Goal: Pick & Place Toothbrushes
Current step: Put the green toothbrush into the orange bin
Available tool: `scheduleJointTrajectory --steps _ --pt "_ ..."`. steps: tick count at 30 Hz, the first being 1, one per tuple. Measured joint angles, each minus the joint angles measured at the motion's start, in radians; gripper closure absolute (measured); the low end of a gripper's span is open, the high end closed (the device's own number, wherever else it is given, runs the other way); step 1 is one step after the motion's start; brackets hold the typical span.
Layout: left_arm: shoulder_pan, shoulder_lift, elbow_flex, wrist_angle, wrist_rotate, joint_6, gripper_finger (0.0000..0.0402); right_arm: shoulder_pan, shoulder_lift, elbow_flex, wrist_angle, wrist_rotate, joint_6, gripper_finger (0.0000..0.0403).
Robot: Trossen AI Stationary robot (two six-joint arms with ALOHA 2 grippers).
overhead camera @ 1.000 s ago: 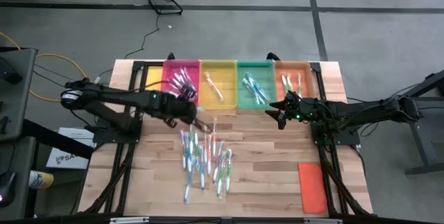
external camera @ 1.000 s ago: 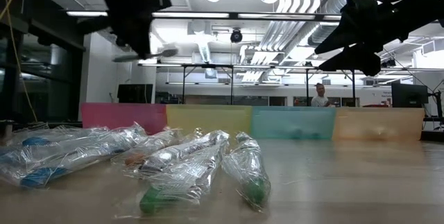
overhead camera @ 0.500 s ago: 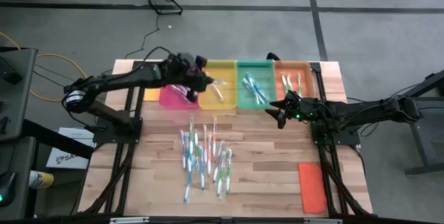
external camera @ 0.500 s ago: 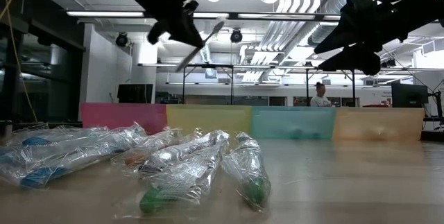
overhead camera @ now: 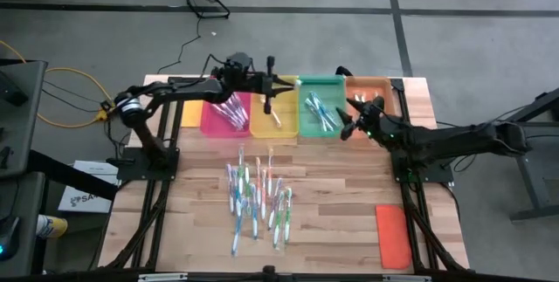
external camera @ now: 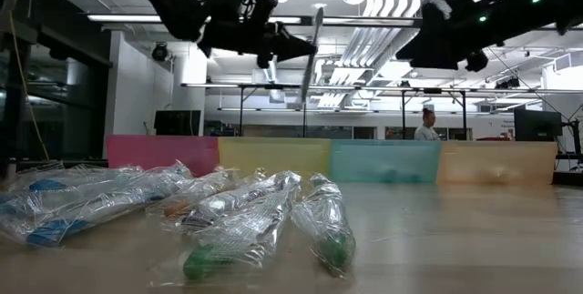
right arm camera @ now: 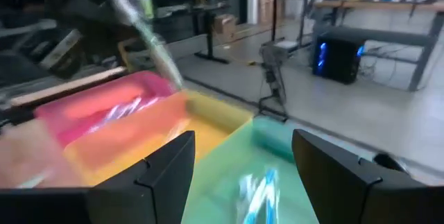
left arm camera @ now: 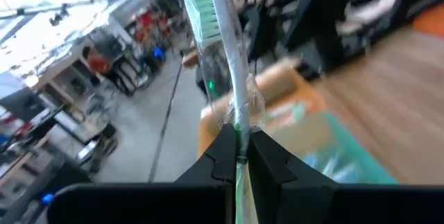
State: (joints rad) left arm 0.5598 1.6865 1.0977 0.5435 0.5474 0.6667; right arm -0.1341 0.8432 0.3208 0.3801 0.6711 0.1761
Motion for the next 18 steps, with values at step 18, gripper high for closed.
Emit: scheduleJointTrajectory --steps 18 --pt "-0.01 0.132 0.135 0.06 0.127 -0.099 0.0392 -0.306 0.573 0.128 0.665 -0.578 -0.267 0.0168"
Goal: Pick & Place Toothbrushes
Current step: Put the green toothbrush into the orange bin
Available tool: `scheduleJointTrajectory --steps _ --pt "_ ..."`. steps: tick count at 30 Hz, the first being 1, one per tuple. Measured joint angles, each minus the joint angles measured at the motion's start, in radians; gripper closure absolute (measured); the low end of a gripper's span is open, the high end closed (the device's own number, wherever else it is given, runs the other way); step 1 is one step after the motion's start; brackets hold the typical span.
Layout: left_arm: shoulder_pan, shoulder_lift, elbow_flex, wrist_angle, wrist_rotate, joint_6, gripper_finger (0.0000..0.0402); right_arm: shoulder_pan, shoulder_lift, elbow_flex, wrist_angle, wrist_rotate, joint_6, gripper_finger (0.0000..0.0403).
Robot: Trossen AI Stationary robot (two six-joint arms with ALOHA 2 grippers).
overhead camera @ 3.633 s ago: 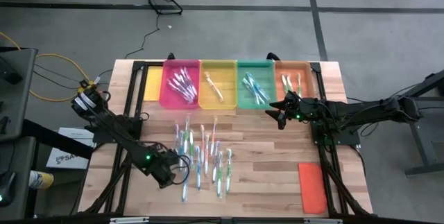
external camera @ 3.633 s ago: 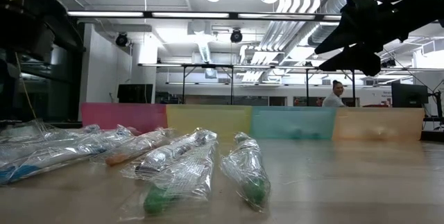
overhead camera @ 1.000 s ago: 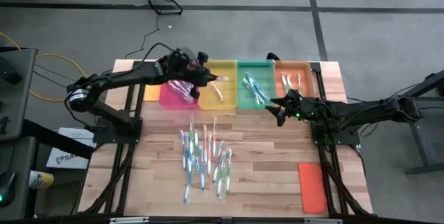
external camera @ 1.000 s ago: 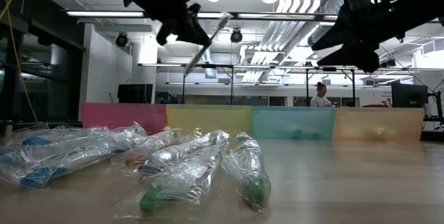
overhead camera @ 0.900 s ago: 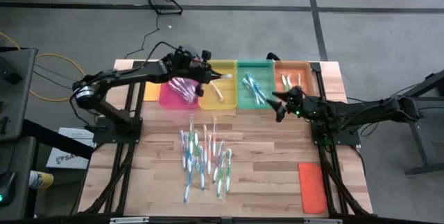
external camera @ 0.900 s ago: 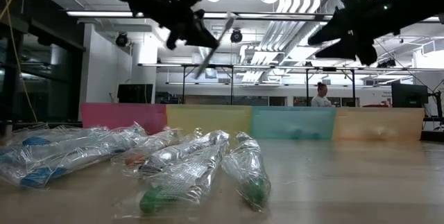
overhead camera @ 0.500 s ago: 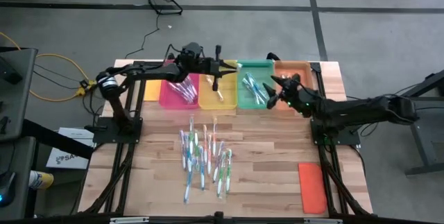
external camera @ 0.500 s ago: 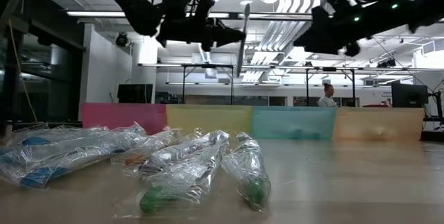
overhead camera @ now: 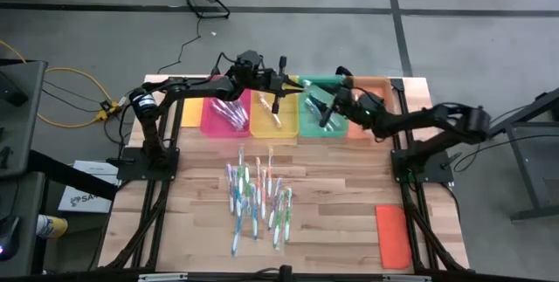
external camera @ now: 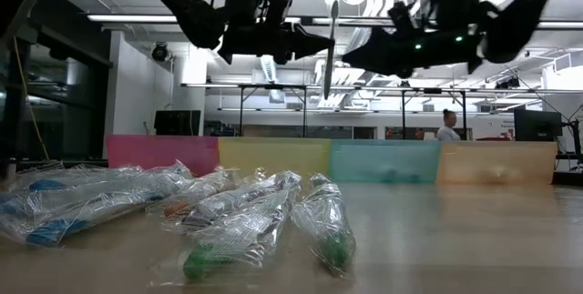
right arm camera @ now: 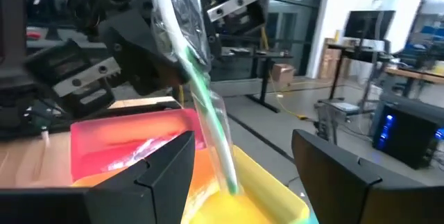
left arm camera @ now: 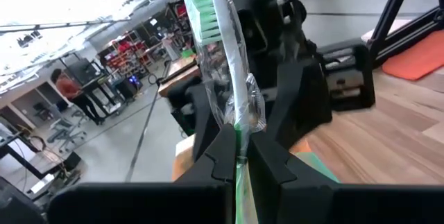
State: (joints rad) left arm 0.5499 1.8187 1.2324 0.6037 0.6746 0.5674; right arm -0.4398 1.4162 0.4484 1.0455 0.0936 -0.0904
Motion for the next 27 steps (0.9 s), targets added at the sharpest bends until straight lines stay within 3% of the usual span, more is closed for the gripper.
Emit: scheduleJointTrajectory --steps 8,12,16,23,27 --pt "0.0 0.0 0.0 -0.016 0.006 0.001 0.0393 -0.028 0.165 0.142 -0.007 -0.086 -0.011 0.0168" --pt "0.0 0.0 0.0 -0.031 0.016 0.003 0.0392 -0.025 0.177 0.158 -0.037 -0.04 -0.01 0.018" --pt "0.001 0.0 0.0 -0.03 0.013 0.004 0.0379 -0.025 0.169 0.157 -0.076 -0.022 -0.002 0.0236" --pt "0.002 0.0 0.0 -0.029 -0.001 0.007 0.0369 -0.024 0.169 0.157 -0.091 -0.055 0.033 0.038" --pt "0.003 0.0 0.0 -0.027 -0.026 0.045 0.035 -0.024 0.169 0.157 -0.094 -0.057 0.078 0.0384"
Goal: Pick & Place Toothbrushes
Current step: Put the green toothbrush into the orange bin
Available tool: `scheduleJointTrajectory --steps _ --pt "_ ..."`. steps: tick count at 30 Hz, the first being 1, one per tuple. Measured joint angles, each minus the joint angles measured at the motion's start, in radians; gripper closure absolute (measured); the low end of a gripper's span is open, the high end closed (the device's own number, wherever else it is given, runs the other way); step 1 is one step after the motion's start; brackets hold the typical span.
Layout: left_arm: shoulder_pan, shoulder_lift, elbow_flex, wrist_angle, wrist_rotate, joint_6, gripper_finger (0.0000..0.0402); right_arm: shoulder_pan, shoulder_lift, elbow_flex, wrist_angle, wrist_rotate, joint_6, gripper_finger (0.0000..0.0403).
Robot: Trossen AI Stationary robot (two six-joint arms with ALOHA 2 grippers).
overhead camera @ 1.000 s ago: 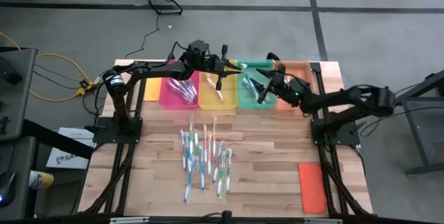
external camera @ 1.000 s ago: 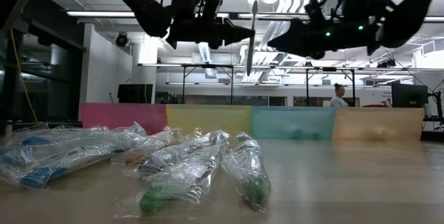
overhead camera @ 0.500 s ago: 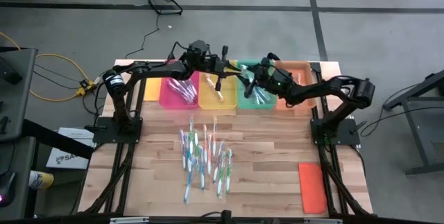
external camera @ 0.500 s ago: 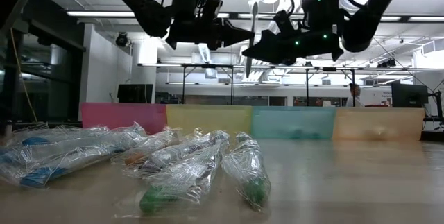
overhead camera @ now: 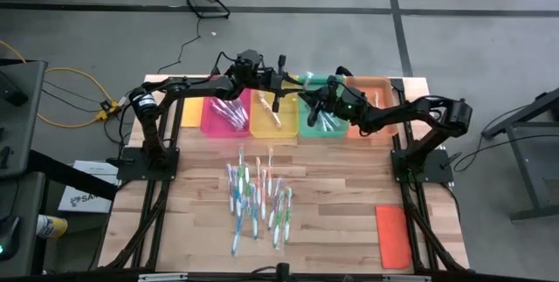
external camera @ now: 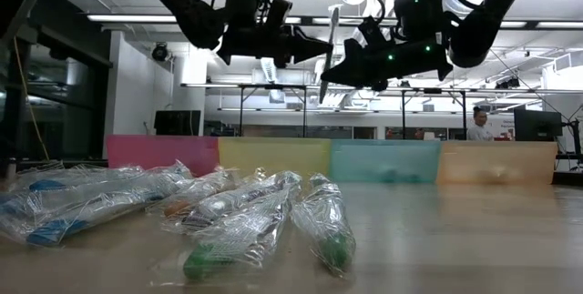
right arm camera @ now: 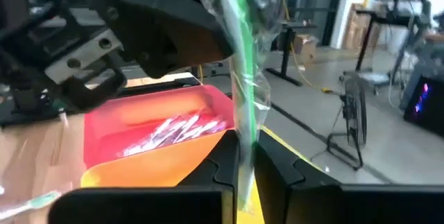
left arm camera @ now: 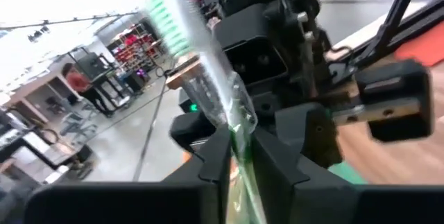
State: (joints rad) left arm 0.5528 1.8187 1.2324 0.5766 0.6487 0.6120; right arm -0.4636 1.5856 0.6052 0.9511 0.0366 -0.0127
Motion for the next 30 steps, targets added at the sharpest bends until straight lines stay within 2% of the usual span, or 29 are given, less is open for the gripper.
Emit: scheduleJointTrajectory --steps 3,6,11,16,20,25,30 --pt "0.015 -0.007 0.0 -0.022 0.005 0.046 0.0311 -0.002 -0.017 0.0 -0.061 0.056 0.046 0.0384" --pt "0.04 -0.038 0.0 -0.093 0.015 0.085 0.0264 -0.003 -0.086 0.0 -0.174 0.143 0.053 0.0384" --pt "0.105 -0.102 -0.001 -0.298 0.009 0.125 0.0214 -0.013 -0.287 0.001 -0.531 0.247 0.198 0.0384" --pt "0.154 -0.155 0.0 -0.471 -0.003 0.181 0.0209 -0.053 -0.502 0.041 -1.073 0.272 0.463 0.0384" --pt "0.164 -0.167 -0.001 -0.555 -0.039 0.256 0.0208 -0.075 -0.593 0.074 -1.391 0.287 0.622 0.0384" --pt "0.169 -0.167 -0.001 -0.603 -0.05 0.3 0.0208 -0.146 -0.593 0.089 -1.683 0.286 0.738 0.0384" --pt "0.168 -0.169 -0.001 -0.662 -0.049 0.327 0.0208 -0.221 -0.548 0.09 -1.786 0.295 0.766 0.0383"
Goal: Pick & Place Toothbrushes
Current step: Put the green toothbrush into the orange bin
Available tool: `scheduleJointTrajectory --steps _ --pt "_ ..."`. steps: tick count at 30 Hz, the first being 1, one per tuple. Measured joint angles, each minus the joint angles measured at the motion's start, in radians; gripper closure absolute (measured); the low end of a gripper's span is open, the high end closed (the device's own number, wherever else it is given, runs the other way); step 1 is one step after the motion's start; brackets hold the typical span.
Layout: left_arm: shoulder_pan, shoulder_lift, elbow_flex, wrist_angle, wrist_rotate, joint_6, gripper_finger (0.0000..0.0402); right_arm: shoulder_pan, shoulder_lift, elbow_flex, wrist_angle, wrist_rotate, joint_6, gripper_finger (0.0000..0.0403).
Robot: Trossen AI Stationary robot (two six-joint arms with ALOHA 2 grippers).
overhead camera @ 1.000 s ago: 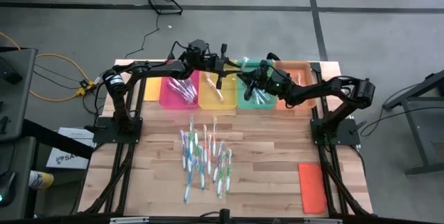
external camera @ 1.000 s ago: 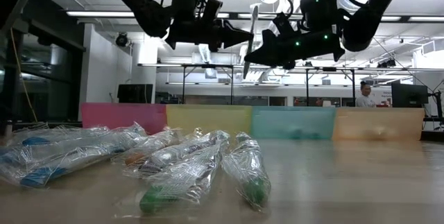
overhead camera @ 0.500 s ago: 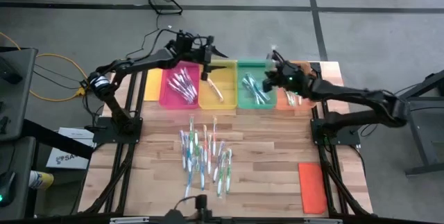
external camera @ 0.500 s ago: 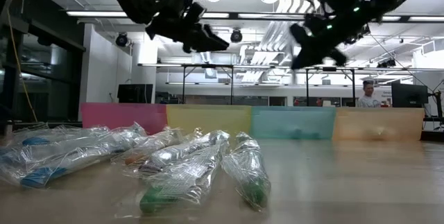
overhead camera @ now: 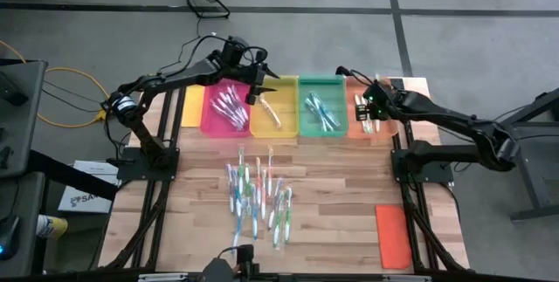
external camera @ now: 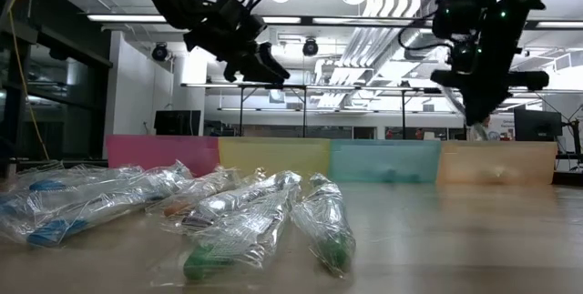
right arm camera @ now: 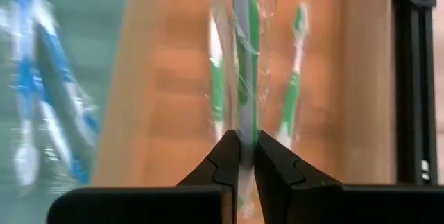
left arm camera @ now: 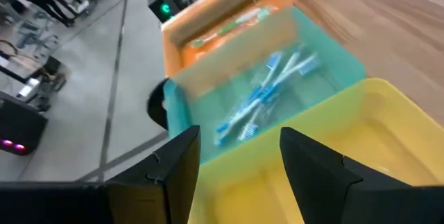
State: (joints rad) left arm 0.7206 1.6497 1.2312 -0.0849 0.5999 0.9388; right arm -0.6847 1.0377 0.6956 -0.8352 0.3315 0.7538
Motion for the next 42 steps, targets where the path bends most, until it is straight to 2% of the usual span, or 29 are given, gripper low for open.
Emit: scheduleJointTrajectory --steps 8,11,19,23,26,29,32,38,42 --pt "0.006 -0.039 0.0 -0.093 0.001 0.022 0.0208 -0.059 0.098 0.0 -0.042 -0.018 -0.148 0.0377" --pt "0.006 -0.054 0.0 -0.123 0.003 0.025 0.0208 -0.061 0.119 0.0 -0.042 -0.017 -0.155 0.0365" --pt "0.006 -0.06 0.0 -0.188 0.003 0.025 0.0208 -0.06 0.116 0.0 -0.043 -0.025 -0.151 0.0266" --pt "-0.002 -0.069 0.0 -0.245 -0.001 0.023 0.0208 -0.06 0.086 0.0 -0.05 -0.095 -0.121 0.0223" --pt "-0.013 -0.09 0.0 -0.297 -0.006 0.025 0.0208 -0.053 0.038 0.0 -0.053 -0.163 -0.105 0.0209" --pt "-0.042 -0.118 -0.009 -0.359 -0.043 0.037 0.0208 -0.003 -0.019 0.0 -0.053 -0.19 -0.062 0.0206" --pt "-0.082 -0.18 -0.06 -0.362 -0.101 0.038 0.0208 0.068 -0.084 0.0 -0.05 -0.164 -0.021 0.0206" --pt "-0.148 -0.332 -0.237 -0.361 -0.167 -0.058 0.0208 0.238 -0.167 0.0 -0.047 -0.106 0.064 0.0206" --pt "-0.218 -0.437 -0.378 -0.347 -0.228 -0.121 0.0208 0.383 -0.172 0.0 -0.031 -0.021 0.117 0.0205"
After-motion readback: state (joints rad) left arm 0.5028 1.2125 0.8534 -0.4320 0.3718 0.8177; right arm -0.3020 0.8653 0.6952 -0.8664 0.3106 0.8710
